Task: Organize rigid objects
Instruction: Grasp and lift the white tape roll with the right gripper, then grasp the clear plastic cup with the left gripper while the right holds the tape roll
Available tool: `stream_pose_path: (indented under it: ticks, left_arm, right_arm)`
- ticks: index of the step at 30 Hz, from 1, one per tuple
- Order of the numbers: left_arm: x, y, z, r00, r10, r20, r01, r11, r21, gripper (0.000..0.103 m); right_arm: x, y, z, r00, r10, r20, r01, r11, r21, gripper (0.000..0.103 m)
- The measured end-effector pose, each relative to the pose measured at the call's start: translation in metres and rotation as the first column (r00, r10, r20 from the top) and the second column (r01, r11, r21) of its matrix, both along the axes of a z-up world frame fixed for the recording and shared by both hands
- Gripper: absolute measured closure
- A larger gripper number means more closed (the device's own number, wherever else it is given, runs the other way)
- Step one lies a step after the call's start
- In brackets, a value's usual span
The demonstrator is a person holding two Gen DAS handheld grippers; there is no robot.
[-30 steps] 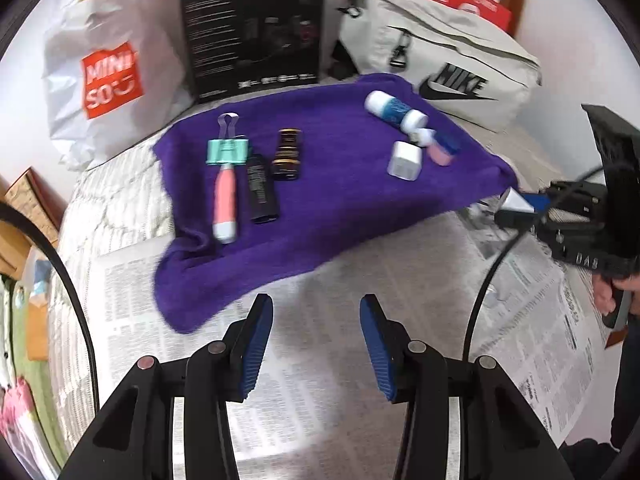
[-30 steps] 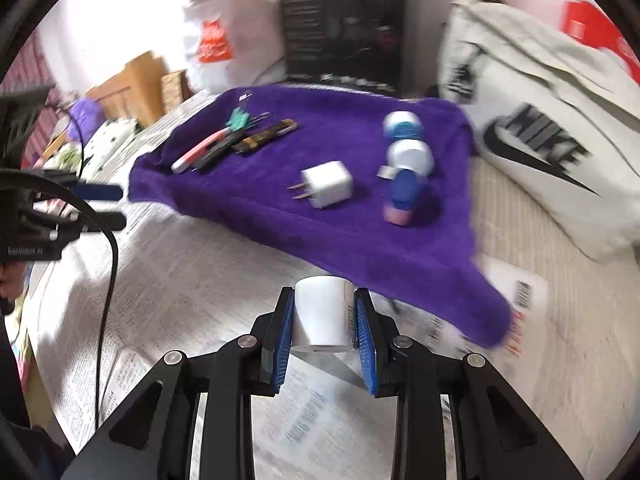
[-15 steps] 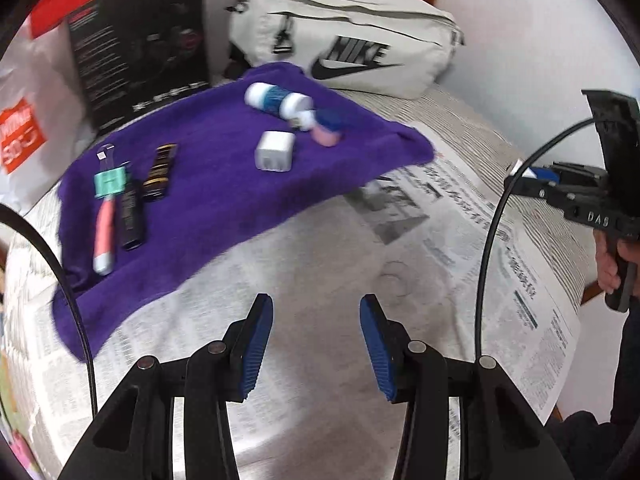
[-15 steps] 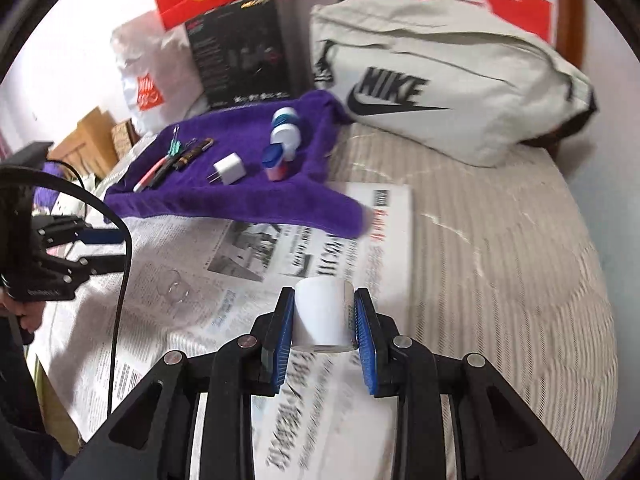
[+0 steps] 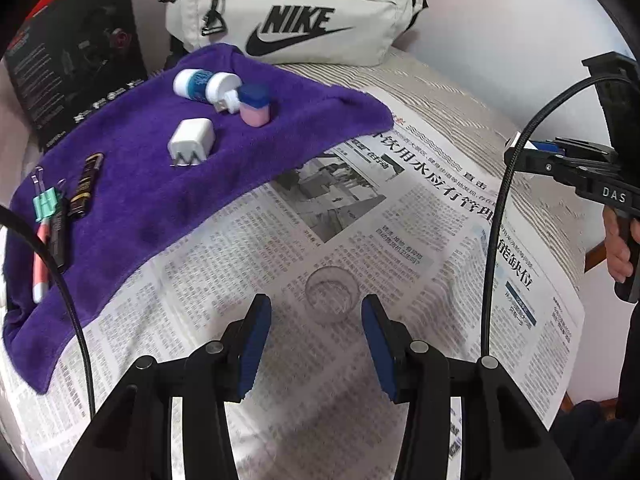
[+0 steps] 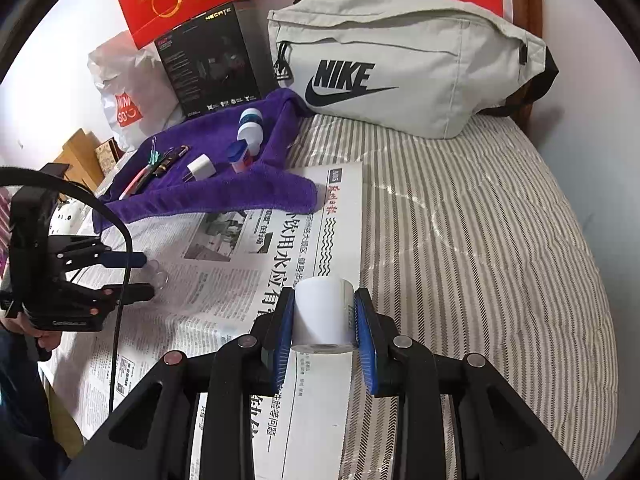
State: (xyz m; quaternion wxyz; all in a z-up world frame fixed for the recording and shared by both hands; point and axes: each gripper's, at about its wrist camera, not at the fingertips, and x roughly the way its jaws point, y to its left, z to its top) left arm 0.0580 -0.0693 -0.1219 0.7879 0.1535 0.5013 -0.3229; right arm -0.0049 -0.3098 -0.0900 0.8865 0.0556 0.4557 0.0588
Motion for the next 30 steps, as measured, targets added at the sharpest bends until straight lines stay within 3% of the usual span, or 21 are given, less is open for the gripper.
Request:
stream_pose_path:
  ticks: [4,6,7,16,21,30]
  left_arm:
    - [0.001,-0.009,-0.001,0.999,-0.029,0.036,0.029,1.000,0.008,0.058]
    - [0.002,-0.010,-0.001,0.998,-0.040,0.039,0.040,0.999,-0.002,0.076]
    - [0.002,-0.010,-0.001,0.998,-0.046,0.038,0.046,0.999,-0.008,0.077]
    - [0.002,0.025,0.006,0.999,0.015,0.040,-0.015,1.000,-0.004,0.078]
    - [0.001,0.045,0.003,0.997,0.052,0.048,-0.054,0.998,0.037,0.078]
    - [0.000,0.044,-0.001,0.996,0.053,0.067,-0.056,0.997,0.056,0.077]
  right_arm:
    - [0.002,0.000,-0.004,1.000,0.002,-0.011,-0.002,1.000,0.007,0.073]
    - [0.002,0.000,-0.006,1.000,0.001,-0.017,-0.001,1.000,0.007,0.073]
    - [0.002,0.001,-0.006,1.000,0.004,-0.017,-0.004,1.000,0.007,0.073]
    - [0.011,0.022,-0.003,0.998,0.057,-0.001,-0.057,0.998,0.014,0.073]
    - [0.018,0.038,-0.012,0.995,0.098,-0.026,-0.098,0.995,0.008,0.073]
    - [0.019,0.050,-0.032,0.990,0.122,-0.077,-0.124,0.992,-0.024,0.073]
